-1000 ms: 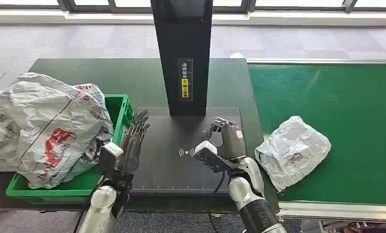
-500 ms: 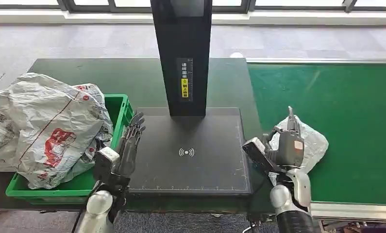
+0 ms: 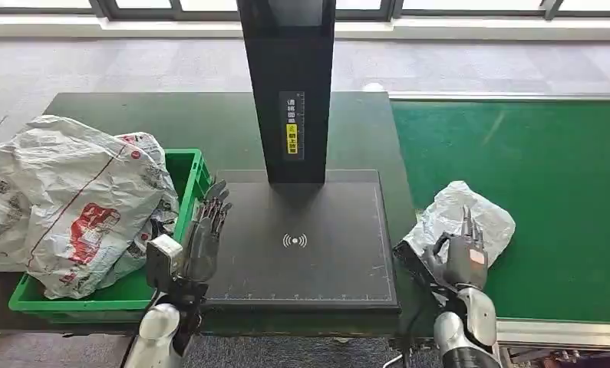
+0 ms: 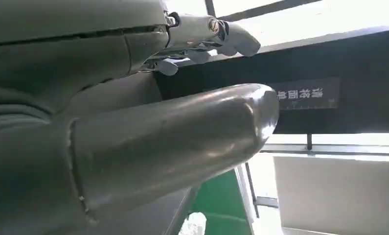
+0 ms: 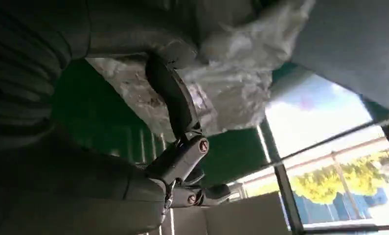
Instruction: Moved the parcel from conveyor to table for the left to box.
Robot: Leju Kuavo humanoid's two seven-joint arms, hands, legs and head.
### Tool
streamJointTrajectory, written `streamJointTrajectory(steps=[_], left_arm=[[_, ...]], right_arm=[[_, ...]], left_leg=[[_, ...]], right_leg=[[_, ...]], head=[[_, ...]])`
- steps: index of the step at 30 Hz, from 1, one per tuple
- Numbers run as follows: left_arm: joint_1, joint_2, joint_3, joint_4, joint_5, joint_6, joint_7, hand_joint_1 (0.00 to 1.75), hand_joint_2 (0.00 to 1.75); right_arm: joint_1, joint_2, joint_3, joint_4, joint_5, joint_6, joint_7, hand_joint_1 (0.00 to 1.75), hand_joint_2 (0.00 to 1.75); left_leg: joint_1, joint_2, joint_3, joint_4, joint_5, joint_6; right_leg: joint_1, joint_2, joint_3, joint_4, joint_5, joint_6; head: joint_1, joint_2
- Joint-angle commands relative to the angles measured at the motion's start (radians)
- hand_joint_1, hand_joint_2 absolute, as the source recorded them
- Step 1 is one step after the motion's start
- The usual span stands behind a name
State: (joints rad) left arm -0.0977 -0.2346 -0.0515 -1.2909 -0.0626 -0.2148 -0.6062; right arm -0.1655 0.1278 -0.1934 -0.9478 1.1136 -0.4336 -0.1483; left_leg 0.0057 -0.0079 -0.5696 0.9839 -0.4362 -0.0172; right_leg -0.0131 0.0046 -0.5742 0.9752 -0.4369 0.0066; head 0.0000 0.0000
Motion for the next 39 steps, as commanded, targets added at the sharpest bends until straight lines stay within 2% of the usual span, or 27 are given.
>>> streamJointTrajectory(steps=[1, 11, 14, 15, 16, 18, 21, 24, 28, 29, 31, 33, 34, 35, 36, 39], left_arm=[[0.013, -0.005, -0.045, 0.065, -0.027, 0.026, 0.019, 0.0, 0.0], [0.007, -0.007, -0.046, 0.052, -0.057, 0.054, 0.051, 0.0, 0.0], [0.004, 0.002, -0.034, 0.057, -0.062, 0.08, 0.06, 0.0, 0.0], [0.002, 0.005, -0.031, 0.064, -0.06, 0.086, 0.058, 0.0, 0.0], [0.008, 0.007, -0.024, 0.062, -0.056, 0.097, 0.051, 0.0, 0.0], [0.014, 0.003, -0.017, 0.057, -0.055, 0.11, 0.049, 0.0, 0.0], [0.036, -0.001, -0.021, 0.027, -0.06, 0.131, 0.048, 0.0, 0.0], [0.038, 0.007, -0.048, 0.017, -0.087, 0.143, 0.063, 0.0, 0.0], [0.028, 0.006, -0.052, -0.008, -0.118, 0.136, 0.067, 0.0, 0.0], [0.028, 0.006, -0.049, -0.011, -0.121, 0.135, 0.069, 0.0, 0.0], [0.035, 0.007, -0.042, -0.025, -0.136, 0.134, 0.072, 0.0, 0.0], [0.044, 0.008, -0.036, -0.041, -0.144, 0.131, 0.073, 0.0, 0.0], [0.043, 0.009, -0.037, -0.043, -0.15, 0.129, 0.073, 0.0, 0.0], [0.042, 0.01, -0.039, -0.048, -0.155, 0.129, 0.072, 0.0, 0.0], [0.041, 0.012, -0.043, -0.054, -0.163, 0.13, 0.073, 0.0, 0.0], [0.04, 0.012, -0.046, -0.059, -0.164, 0.13, 0.073, 0.0, 0.0]], right_arm=[[-0.068, -0.003, -0.074, 0.353, 0.078, 0.033, 0.092, 0.0, 1.75], [-0.078, -0.002, -0.108, 0.356, 0.061, 0.058, 0.081, 0.0, 1.75], [-0.111, -0.001, -0.137, 0.422, 0.005, 0.135, 0.026, 0.0, 1.75], [-0.123, 0.001, -0.144, 0.446, -0.021, 0.147, -0.027, 0.16, 1.75], [-0.146, 0.004, -0.161, 0.488, -0.058, 0.21, -0.052, 1.75, 1.75], [-0.17, 0.012, -0.171, 0.528, -0.07, 0.229, -0.038, 1.75, 1.75], [-0.191, 0.023, -0.196, 0.548, -0.119, 0.271, -0.085, 1.75, 1.75], [-0.163, 0.044, -0.194, 0.513, -0.186, 0.344, -0.178, 1.75, 1.75], [-0.138, 0.083, -0.128, 0.421, -0.27, 0.422, -0.309, 1.75, 1.75], [-0.141, 0.088, -0.116, 0.41, -0.278, 0.425, -0.305, 1.75, 1.75], [-0.144, 0.103, -0.076, 0.362, -0.335, 0.426, -0.365, 1.75, 1.75], [-0.141, 0.11, -0.041, 0.319, -0.369, 0.42, -0.362, 1.75, 1.75], [-0.13, 0.114, -0.026, 0.28, -0.423, 0.405, -0.404, 1.75, 1.75], [-0.12, 0.12, -0.024, 0.241, -0.453, 0.394, -0.42, 1.75, 1.75], [-0.098, 0.125, -0.008, 0.175, -0.51, 0.392, -0.447, 1.75, 1.75], [-0.083, 0.124, 0.009, 0.135, -0.524, 0.398, -0.434, 1.75, 1.75]], left_leg=[[0.0, 0.0, 0.003, -0.002, 0.0, 0.0], [0.002, 0.002, 0.006, -0.001, -0.001, 0.0], [0.001, 0.003, 0.01, -0.001, -0.001, 0.0], [0.002, 0.003, 0.009, -0.001, 0.0, 0.0], [0.002, 0.003, 0.008, -0.001, 0.0, 0.001], [0.002, 0.005, 0.009, -0.001, 0.001, 0.0], [0.002, 0.006, 0.008, -0.002, 0.002, 0.002], [0.002, 0.009, 0.009, -0.002, 0.001, 0.001], [0.003, 0.012, 0.01, 0.0, 0.0, 0.0], [0.002, 0.011, 0.01, -0.001, 0.0, -0.001], [0.003, 0.013, 0.008, -0.002, 0.0, -0.002], [0.004, 0.023, 0.008, -0.001, -0.004, -0.005], [0.005, 0.025, 0.0, -0.001, -0.005, -0.007], [0.005, 0.03, 0.002, -0.002, -0.006, -0.01], [0.006, 0.033, 0.002, -0.003, -0.006, -0.01], [0.006, 0.036, 0.003, -0.006, -0.006, -0.01]], right_leg=[[0.0, -0.001, 0.003, -0.002, 0.0, 0.0], [0.003, 0.0, 0.005, -0.003, 0.001, -0.001], [0.002, 0.001, 0.008, -0.003, 0.002, -0.001], [0.003, 0.001, 0.008, -0.004, 0.003, 0.0], [0.003, 0.001, 0.007, -0.004, 0.003, -0.001], [0.003, 0.003, 0.007, -0.004, 0.004, 0.0], [0.003, 0.004, 0.007, -0.005, 0.005, 0.0], [0.002, 0.007, 0.007, -0.004, 0.007, -0.001], [0.005, 0.01, 0.008, -0.003, 0.006, -0.002], [0.005, 0.009, 0.007, -0.003, 0.006, -0.003], [0.005, 0.01, 0.003, -0.002, 0.006, -0.004], [0.005, 0.021, 0.002, 0.0, 0.007, -0.008], [0.005, 0.023, 0.0, 0.001, 0.007, -0.009], [0.005, 0.03, -0.001, 0.002, 0.007, -0.01], [0.006, 0.033, -0.003, 0.002, 0.007, -0.011], [0.005, 0.036, -0.007, 0.003, 0.006, -0.014]], head=[[0.0, 0.0], [0.0, 0.0], [0.0, 0.0], [0.0, 0.0], [0.0, 0.0], [0.0, 0.0], [0.0, 0.0], [0.0, 0.0], [0.0, 0.0], [0.0, 0.0], [0.0, 0.0], [0.0, 0.0], [0.0, 0.0], [0.0, 0.0], [0.0, 0.0], [0.0, 0.0]])
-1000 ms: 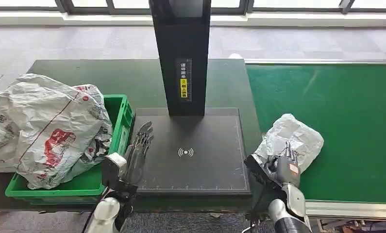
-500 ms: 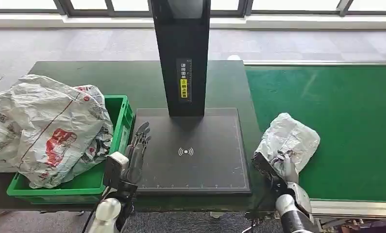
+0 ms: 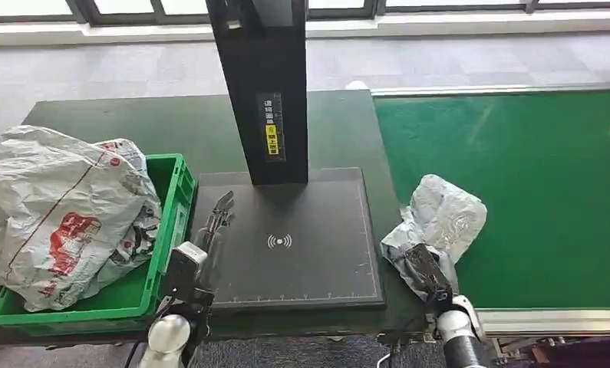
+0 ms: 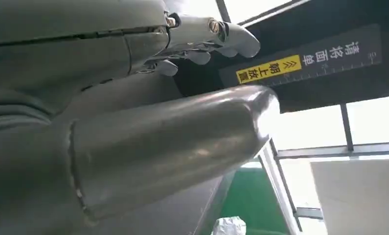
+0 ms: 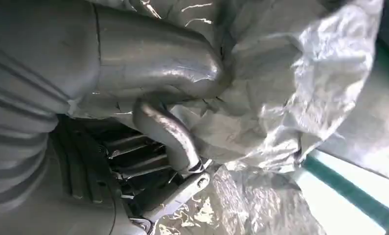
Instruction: Moved the parcel from conveyor to table for the left to box.
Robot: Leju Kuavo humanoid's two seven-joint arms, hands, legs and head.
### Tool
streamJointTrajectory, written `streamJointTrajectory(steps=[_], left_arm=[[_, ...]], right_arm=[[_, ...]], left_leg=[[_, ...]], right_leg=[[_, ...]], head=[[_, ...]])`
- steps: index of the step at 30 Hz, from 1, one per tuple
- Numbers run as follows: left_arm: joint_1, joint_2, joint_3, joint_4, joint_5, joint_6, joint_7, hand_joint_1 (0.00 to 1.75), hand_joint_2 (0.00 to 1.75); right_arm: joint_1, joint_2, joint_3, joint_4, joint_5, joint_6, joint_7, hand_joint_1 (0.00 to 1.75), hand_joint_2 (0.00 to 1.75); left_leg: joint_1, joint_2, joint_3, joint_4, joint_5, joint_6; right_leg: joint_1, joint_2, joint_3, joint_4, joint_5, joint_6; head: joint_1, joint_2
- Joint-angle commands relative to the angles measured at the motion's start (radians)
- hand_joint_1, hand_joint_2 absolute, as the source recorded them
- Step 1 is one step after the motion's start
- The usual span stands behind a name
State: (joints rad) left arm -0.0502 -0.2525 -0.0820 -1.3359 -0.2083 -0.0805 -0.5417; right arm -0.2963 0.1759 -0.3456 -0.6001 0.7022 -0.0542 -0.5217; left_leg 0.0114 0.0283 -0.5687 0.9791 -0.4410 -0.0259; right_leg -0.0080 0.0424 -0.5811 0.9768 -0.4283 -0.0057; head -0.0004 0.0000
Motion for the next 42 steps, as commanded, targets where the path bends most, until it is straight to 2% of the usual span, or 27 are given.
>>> streamJointTrajectory(steps=[1, 5, 6, 7, 9, 10, 13, 18, 22, 27, 30, 34, 37, 38, 39, 41, 42], left_arm=[[-0.008, 0.03, -0.017, -0.014, -0.019, -0.004, 0.009, 0.0, 0.0], [-0.007, 0.03, -0.017, -0.014, -0.019, -0.004, 0.009, 0.0, 0.0], [-0.007, 0.036, -0.028, -0.016, -0.03, -0.002, 0.006, 0.0, 0.0], [-0.001, 0.04, -0.036, -0.027, -0.038, 0.004, 0.002, 0.0, 0.0], [0.028, 0.053, -0.061, -0.061, -0.045, 0.005, -0.002, 0.0, 0.0], [0.034, 0.055, -0.066, -0.067, -0.046, 0.006, -0.002, 0.0, 0.0], [0.026, 0.058, -0.062, -0.05, -0.051, 0.007, -0.001, 0.0, 0.0], [0.021, 0.058, -0.052, -0.058, -0.048, 0.005, 0.001, 0.0, 0.0], [0.004, 0.053, -0.042, -0.042, -0.035, -0.004, 0.002, 0.0, 0.0], [-0.025, 0.045, -0.036, 0.0, -0.024, -0.021, -0.006, 0.0, 0.0], [-0.09, 0.037, -0.047, 0.083, -0.021, -0.035, -0.009, 0.0, 0.0], [-0.119, 0.027, -0.067, 0.125, -0.02, -0.034, -0.013, 0.0, 0.0], [-0.104, 0.029, -0.072, 0.104, -0.017, -0.021, -0.013, 0.0, 0.0], [-0.067, 0.034, -0.059, 0.055, -0.016, -0.002, -0.004, 0.0, 0.0], [-0.042, 0.036, -0.05, 0.021, -0.016, 0.001, 0.006, 0.0, 0.0], [-0.004, 0.037, -0.036, -0.023, -0.012, -0.009, 0.028, 0.0, 0.0], [0.0, 0.038, -0.035, -0.024, -0.012, -0.009, 0.028, 0.0, 0.0]], right_arm=[[0.055, 0.072, 0.17, -0.225, -0.12, 0.022, -0.054, 1.75, 1.75], [0.057, 0.071, 0.17, -0.224, -0.12, 0.022, -0.054, 1.75, 1.75], [0.062, 0.078, 0.155, -0.243, -0.196, 0.041, -0.11, 1.75, 1.75], [0.071, 0.082, 0.161, -0.28, -0.225, 0.027, -0.136, 1.75, 1.75], [0.113, 0.091, 0.195, -0.425, -0.32, 0.075, -0.174, 1.75, 1.75], [0.128, 0.095, 0.208, -0.471, -0.329, 0.079, -0.164, 1.75, 1.75], [0.192, 0.11, 0.261, -0.632, -0.363, 0.083, -0.164, 1.75, 1.75], [0.205, 0.103, 0.28, -0.65, -0.37, 0.085, -0.161, 1.75, 1.75], [0.196, 0.1, 0.273, -0.661, -0.422, 0.081, -0.148, 1.75, 1.75], [0.164, 0.098, 0.255, -0.552, -0.508, 0.169, -0.165, 1.75, 1.75], [0.068, 0.098, 0.28, -0.372, -0.496, 0.214, -0.145, 1.75, 1.75], [-0.041, 0.114, 0.317, -0.181, -0.452, 0.17, -0.154, 1.75, 1.75], [-0.093, 0.126, 0.371, -0.091, -0.356, 0.035, -0.106, 1.75, 1.75], [-0.093, 0.119, 0.401, -0.088, -0.271, -0.102, -0.028, 0.31, 1.75], [-0.081, 0.111, 0.41, -0.106, -0.213, -0.189, 0.034, 0.0, 1.75], [-0.037, 0.088, 0.39, -0.16, -0.153, -0.278, 0.119, 0.0, 1.75], [-0.029, 0.079, 0.384, -0.164, -0.156, -0.275, 0.117, 0.0, 1.75]], left_leg=[[0.0, -0.001, 0.002, -0.003, -0.002, -0.002], [0.001, -0.001, 0.005, -0.008, -0.001, -0.001], [0.001, -0.001, 0.005, -0.008, -0.001, 0.0], [0.001, -0.002, 0.006, -0.009, 0.0, 0.0], [0.002, -0.006, 0.006, -0.01, 0.0, 0.0], [0.001, -0.006, 0.006, -0.01, 0.002, -0.002], [0.001, -0.015, 0.009, -0.01, 0.005, -0.007], [0.001, -0.025, 0.006, -0.009, 0.007, -0.008], [0.0, -0.025, 0.005, -0.007, 0.006, -0.008], [-0.003, -0.027, 0.005, -0.007, 0.008, -0.007], [-0.003, -0.027, 0.005, -0.007, 0.009, -0.007], [-0.002, -0.022, 0.005, -0.007, 0.01, -0.006], [-0.003, -0.021, 0.004, -0.007, 0.011, -0.006], [-0.003, -0.022, 0.005, -0.007, 0.01, -0.006], [-0.002, -0.023, 0.005, -0.007, 0.011, -0.006], [-0.003, -0.022, 0.005, -0.007, 0.011, -0.006], [-0.003, -0.024, 0.006, -0.007, 0.01, -0.006]], right_leg=[[0.0, -0.002, 0.0, 0.002, -0.004, -0.003], [0.001, -0.002, -0.001, 0.002, -0.006, -0.007], [0.001, -0.002, -0.001, 0.002, -0.006, -0.008], [0.002, -0.003, 0.0, 0.002, -0.007, -0.009], [0.002, -0.008, 0.0, 0.003, -0.009, -0.01], [0.002, -0.008, -0.002, 0.003, -0.008, -0.01], [0.001, -0.017, -0.003, 0.005, -0.009, -0.01], [0.002, -0.029, 0.0, 0.004, -0.009, -0.009], [0.002, -0.03, 0.0, 0.004, -0.008, -0.008], [0.0, -0.031, 0.002, 0.002, -0.006, -0.006], [-0.001, -0.03, 0.001, 0.002, -0.005, -0.006], [-0.002, -0.026, 0.001, 0.001, -0.002, -0.006], [-0.002, -0.025, -0.001, 0.002, -0.002, -0.005], [-0.002, -0.025, 0.0, 0.003, -0.003, -0.005], [-0.002, -0.026, 0.0, 0.002, -0.003, -0.005], [-0.002, -0.026, 0.0, 0.002, -0.003, -0.005], [-0.002, -0.027, 0.001, 0.002, -0.003, -0.005]], head=[[0.0, 0.0], [0.0, 0.0], [0.0, 0.0], [0.0, 0.0], [0.0, 0.0], [0.0, 0.0], [0.0, 0.0], [0.0, 0.0], [0.0, 0.0], [0.0, 0.0], [0.0, 0.0], [0.0, 0.0], [0.0, 0.0], [0.0, 0.0], [0.0, 0.0], [0.0, 0.0], [0.0, 0.0]])
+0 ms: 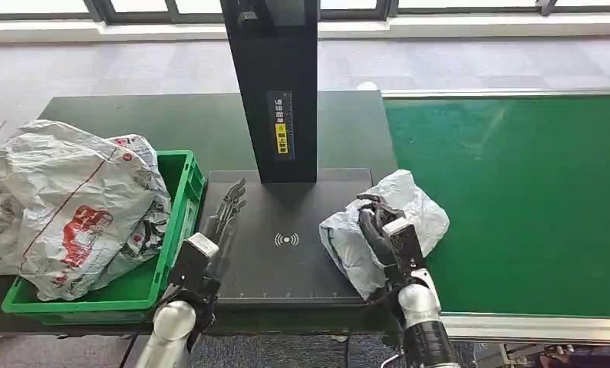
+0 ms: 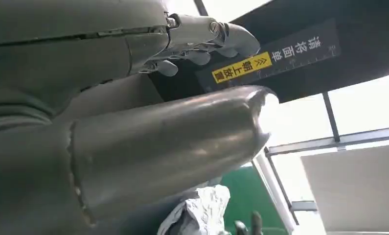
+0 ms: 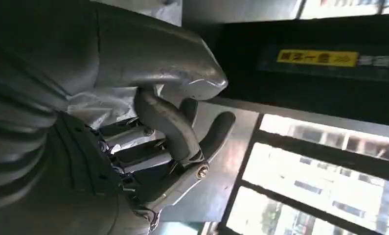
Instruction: Moved the parcel from conveyor to table for the left to box.
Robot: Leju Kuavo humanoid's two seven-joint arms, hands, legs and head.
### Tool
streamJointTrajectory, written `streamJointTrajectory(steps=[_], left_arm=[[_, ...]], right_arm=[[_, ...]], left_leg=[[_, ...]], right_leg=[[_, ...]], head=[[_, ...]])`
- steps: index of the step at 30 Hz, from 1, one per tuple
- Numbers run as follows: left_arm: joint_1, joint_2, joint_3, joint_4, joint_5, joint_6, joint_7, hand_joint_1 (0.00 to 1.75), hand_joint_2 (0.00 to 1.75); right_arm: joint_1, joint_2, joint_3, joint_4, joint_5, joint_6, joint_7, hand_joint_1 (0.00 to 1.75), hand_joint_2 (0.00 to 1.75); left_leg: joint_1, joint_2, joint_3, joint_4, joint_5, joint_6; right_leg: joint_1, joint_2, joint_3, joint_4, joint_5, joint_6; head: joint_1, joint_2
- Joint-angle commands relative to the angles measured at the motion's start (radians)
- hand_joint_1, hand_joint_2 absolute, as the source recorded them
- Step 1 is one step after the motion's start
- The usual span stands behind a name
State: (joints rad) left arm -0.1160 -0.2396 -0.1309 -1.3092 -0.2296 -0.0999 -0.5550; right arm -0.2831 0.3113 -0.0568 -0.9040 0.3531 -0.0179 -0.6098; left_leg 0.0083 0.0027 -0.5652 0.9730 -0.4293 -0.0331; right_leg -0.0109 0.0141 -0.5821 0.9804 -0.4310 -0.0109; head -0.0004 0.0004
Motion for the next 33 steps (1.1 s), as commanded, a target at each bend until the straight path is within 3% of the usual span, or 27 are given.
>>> streamJointTrajectory(steps=[1, 3, 7, 10, 22, 25, 28, 32, 33], left_arm=[[0.068, 0.023, 0.015, -0.054, 0.009, 0.009, 0.042, 0.0, 0.0], [0.068, 0.022, 0.015, -0.054, 0.009, 0.009, 0.042, 0.0, 0.0], [0.06, 0.023, 0.005, -0.029, 0.002, 0.003, 0.047, 0.0, 0.0], [0.075, 0.021, 0.005, -0.06, 0.003, 0.002, 0.047, 0.0, 0.0], [0.117, 0.026, 0.024, -0.108, -0.002, 0.004, 0.054, 0.0, 0.0], [0.115, 0.019, 0.03, -0.115, -0.008, -0.004, 0.053, 0.0, 0.0], [0.089, 0.017, 0.035, -0.1, -0.014, -0.028, 0.069, 0.0, 0.0], [0.046, 0.019, 0.04, -0.058, -0.014, -0.042, 0.077, 0.0, 0.0], [0.044, 0.02, 0.04, -0.056, -0.014, -0.042, 0.077, 0.0, 0.0]], right_arm=[[-0.031, -0.058, 0.092, 0.12, 0.197, -0.303, 0.205, 0.0, 1.75], [-0.029, -0.06, 0.09, 0.119, 0.196, -0.303, 0.205, 0.0, 1.75], [0.035, -0.068, 0.053, 0.024, 0.346, -0.409, 0.269, 0.0, 1.75], [0.066, -0.06, 0.078, -0.059, 0.454, -0.424, 0.326, 0.0, 1.75], [0.139, -0.056, 0.156, -0.205, 0.55, -0.449, 0.374, 0.0, 1.75], [0.176, -0.075, 0.189, -0.271, 0.632, -0.403, 0.469, 0.0, 1.75], [0.187, -0.092, 0.201, -0.244, 0.699, -0.247, 0.587, 0.0, 1.75], [0.136, -0.09, 0.214, -0.046, 0.714, -0.195, 0.544, 0.0, 1.75], [0.13, -0.089, 0.216, -0.028, 0.719, -0.204, 0.545, 0.07, 1.75]], left_leg=[[0.0, -0.001, 0.002, -0.001, -0.001, 0.001], [0.001, -0.004, 0.002, -0.001, -0.001, 0.002], [0.0, -0.005, 0.001, -0.001, -0.001, 0.002], [0.0, -0.005, -0.002, 0.0, -0.001, 0.002], [0.0, -0.005, -0.002, 0.0, -0.002, 0.002], [0.0, -0.005, -0.002, 0.0, -0.002, 0.003], [0.0, -0.006, -0.002, 0.0, -0.002, 0.003], [0.001, -0.006, -0.001, -0.001, -0.001, 0.003], [0.001, -0.005, -0.001, -0.001, -0.001, 0.002]], right_leg=[[0.0, -0.001, 0.002, -0.002, -0.001, 0.0], [0.001, -0.003, 0.004, -0.002, -0.002, 0.001], [0.001, -0.003, 0.003, -0.002, -0.002, 0.001], [0.0, -0.004, 0.0, -0.001, -0.002, 0.002], [0.0, -0.005, 0.0, -0.002, -0.002, 0.002], [0.0, -0.006, 0.0, -0.001, -0.003, 0.002], [0.001, -0.007, 0.001, -0.002, -0.003, 0.002], [0.002, -0.007, 0.003, -0.004, -0.002, 0.002], [0.001, -0.005, 0.002, -0.003, -0.001, 0.002]], head=[[0.0, 0.0], [0.0, 0.0], [0.0, 0.0], [0.0, 0.0], [0.0, 0.0], [0.0, 0.0], [0.0, 0.0], [0.0, 0.0], [0.0, 0.0]])
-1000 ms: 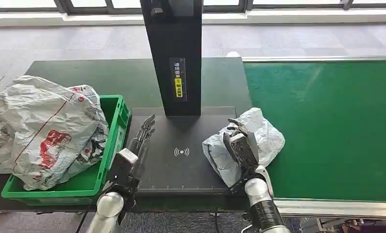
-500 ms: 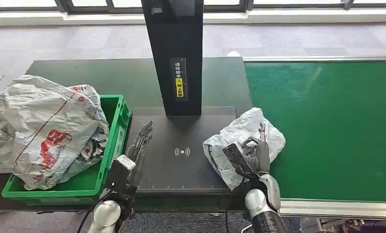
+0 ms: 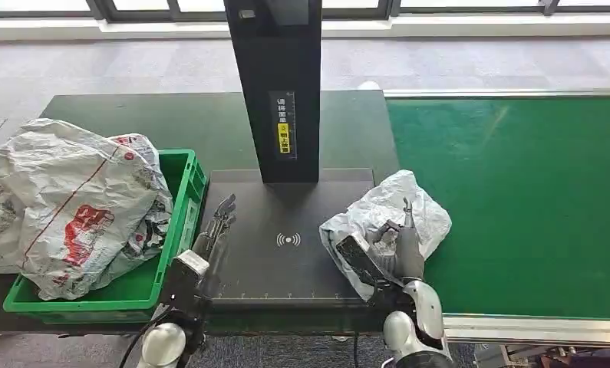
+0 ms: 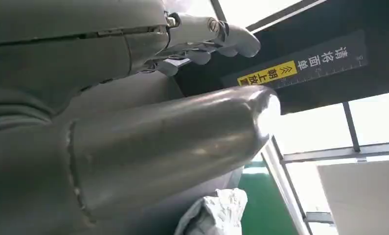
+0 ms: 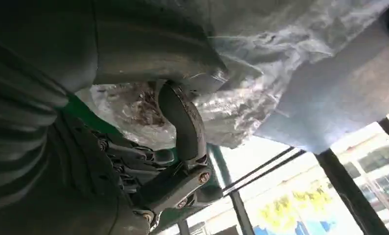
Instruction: Moved the parcel from conveyor to table for the left to box.
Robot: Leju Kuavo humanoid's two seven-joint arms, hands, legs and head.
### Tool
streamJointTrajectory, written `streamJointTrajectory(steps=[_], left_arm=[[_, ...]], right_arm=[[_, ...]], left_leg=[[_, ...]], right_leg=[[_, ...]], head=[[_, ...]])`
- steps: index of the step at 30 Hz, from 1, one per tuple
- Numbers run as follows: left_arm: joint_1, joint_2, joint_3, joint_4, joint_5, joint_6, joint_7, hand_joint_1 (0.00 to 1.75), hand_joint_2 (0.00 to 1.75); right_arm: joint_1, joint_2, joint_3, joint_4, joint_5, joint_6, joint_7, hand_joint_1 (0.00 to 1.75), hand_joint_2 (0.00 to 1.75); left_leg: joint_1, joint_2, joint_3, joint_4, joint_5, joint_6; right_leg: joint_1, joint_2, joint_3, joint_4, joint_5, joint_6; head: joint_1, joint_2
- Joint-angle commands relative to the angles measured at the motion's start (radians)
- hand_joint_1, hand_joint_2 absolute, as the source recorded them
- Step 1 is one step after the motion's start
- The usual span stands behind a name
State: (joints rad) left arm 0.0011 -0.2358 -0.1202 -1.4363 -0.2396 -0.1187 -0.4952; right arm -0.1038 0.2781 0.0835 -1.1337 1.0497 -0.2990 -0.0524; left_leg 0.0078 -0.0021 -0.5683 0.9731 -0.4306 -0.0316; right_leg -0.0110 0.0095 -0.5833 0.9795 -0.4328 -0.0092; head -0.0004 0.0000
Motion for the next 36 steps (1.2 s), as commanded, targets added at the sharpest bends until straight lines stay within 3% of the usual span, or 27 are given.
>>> streamJointTrajectory(steps=[1, 9, 12, 13, 17, 22, 31, 36], left_arm=[[-0.074, 0.017, 0.03, 0.072, -0.004, -0.025, 0.017, 0.0, 0.0], [-0.071, 0.019, 0.031, 0.072, -0.003, -0.026, 0.016, 0.0, 0.0], [-0.077, 0.021, 0.029, 0.078, -0.001, -0.031, 0.016, 0.0, 0.0], [-0.079, 0.021, 0.029, 0.081, 0.0, -0.032, 0.016, 0.0, 0.0], [-0.073, 0.024, 0.03, 0.078, 0.001, -0.032, 0.015, 0.0, 0.0], [-0.082, 0.027, 0.026, 0.093, 0.006, -0.028, 0.006, 0.0, 0.0], [-0.084, 0.026, 0.026, 0.097, 0.006, -0.027, 0.005, 0.0, 0.0], [-0.107, 0.027, 0.014, 0.132, 0.012, -0.025, -0.001, 0.0, 0.0]], right_arm=[[-0.046, -0.054, 0.076, 0.207, 0.022, 0.078, -0.013, 0.19, 1.75], [-0.051, -0.055, 0.076, 0.209, 0.022, 0.082, -0.013, 0.19, 1.75], [-0.055, -0.061, 0.087, 0.228, 0.041, 0.102, 0.002, 0.0, 1.75], [-0.058, -0.064, 0.093, 0.237, 0.053, 0.104, 0.008, 1.75, 1.75], [-0.082, -0.056, 0.076, 0.249, 0.006, 0.034, -0.065, 1.75, 1.75], [-0.106, -0.034, 0.045, 0.226, -0.197, 0.126, -0.24, 1.75, 1.75], [-0.113, -0.035, 0.045, 0.238, -0.203, 0.128, -0.245, 1.75, 1.75], [-0.152, -0.031, 0.038, 0.312, -0.33, 0.223, -0.338, 1.75, 1.75]], left_leg=[[0.001, 0.0, 0.002, -0.001, 0.0, 0.0], [0.0, 0.001, 0.002, -0.001, 0.0, 0.001], [0.001, 0.0, 0.003, -0.001, 0.0, 0.001], [0.0, 0.0, 0.002, -0.001, 0.0, 0.001], [0.002, -0.001, 0.002, -0.001, 0.0, 0.002], [0.001, 0.003, 0.003, 0.0, -0.001, 0.001], [0.001, 0.003, 0.003, 0.0, 0.0, 0.0], [0.001, 0.003, 0.003, -0.001, 0.0, 0.0]], right_leg=[[0.001, -0.001, 0.003, -0.003, 0.001, 0.001], [0.001, 0.0, 0.003, -0.002, 0.0, 0.0], [0.001, -0.001, 0.004, -0.002, 0.0, 0.0], [0.0, -0.001, 0.002, -0.001, 0.0, 0.0], [0.002, -0.002, 0.004, -0.003, 0.0, 0.0], [0.001, 0.001, 0.002, -0.001, 0.0, 0.0], [0.001, 0.003, 0.002, -0.001, 0.001, -0.001], [0.001, 0.002, 0.002, -0.001, 0.001, -0.001]], head=[[0.0, 0.0], [0.0, 0.0], [0.0, 0.0], [0.0, 0.0], [0.0, 0.0], [0.0, 0.0], [0.0, 0.0], [0.0, 0.0]])
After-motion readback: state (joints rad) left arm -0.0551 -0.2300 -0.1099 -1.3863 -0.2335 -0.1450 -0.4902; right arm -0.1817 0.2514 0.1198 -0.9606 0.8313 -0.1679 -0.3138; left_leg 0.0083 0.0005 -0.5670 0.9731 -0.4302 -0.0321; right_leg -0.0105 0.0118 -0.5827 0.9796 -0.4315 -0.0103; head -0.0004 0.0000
